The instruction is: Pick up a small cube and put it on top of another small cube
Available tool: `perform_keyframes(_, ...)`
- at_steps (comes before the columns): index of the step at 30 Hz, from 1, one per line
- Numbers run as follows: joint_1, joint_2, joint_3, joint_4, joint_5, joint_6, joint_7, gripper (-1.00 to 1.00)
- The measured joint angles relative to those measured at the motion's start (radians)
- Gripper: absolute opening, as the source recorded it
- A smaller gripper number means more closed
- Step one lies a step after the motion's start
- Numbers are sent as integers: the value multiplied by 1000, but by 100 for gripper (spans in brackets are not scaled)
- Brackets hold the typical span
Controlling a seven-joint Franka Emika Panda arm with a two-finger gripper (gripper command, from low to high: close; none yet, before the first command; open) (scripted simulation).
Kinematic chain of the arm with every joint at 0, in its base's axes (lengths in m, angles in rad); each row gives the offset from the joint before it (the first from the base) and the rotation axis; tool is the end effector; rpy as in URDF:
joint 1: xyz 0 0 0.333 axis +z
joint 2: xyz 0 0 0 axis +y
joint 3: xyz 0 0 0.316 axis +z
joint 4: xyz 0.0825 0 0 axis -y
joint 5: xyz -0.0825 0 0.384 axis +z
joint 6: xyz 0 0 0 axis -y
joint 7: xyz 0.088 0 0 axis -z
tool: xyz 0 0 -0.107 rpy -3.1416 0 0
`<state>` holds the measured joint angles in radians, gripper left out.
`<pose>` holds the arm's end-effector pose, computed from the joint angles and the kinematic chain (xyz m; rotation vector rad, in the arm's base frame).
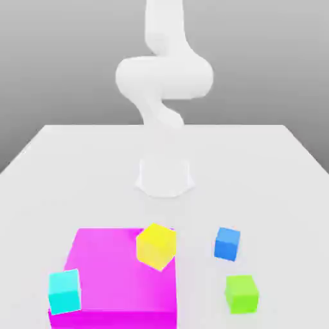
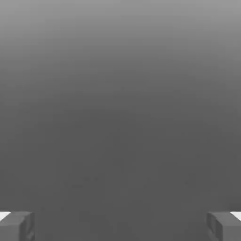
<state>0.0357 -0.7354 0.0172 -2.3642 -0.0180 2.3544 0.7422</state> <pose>0.3736 0.0217 0.6611 -2.5687 0.9108 -0.9699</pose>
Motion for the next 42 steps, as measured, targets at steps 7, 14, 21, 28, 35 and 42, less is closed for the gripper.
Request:
perform_keyframes(7, 121, 222, 25, -207, -49, 178, -200, 0)
perform_keyframes(14, 256, 460, 22, -427, -52, 370, -457, 0)
perform_keyframes(21, 362, 748, 41, -562, 6, 594, -693, 0)
perform_keyframes(28, 395, 916, 0, -536, -40, 732, -662, 0)
perform_keyframes(35, 407, 982, -16, -529, -48, 785, -661, -100)
perform_keyframes(42, 392, 905, 4, -537, -42, 721, -660, -100)
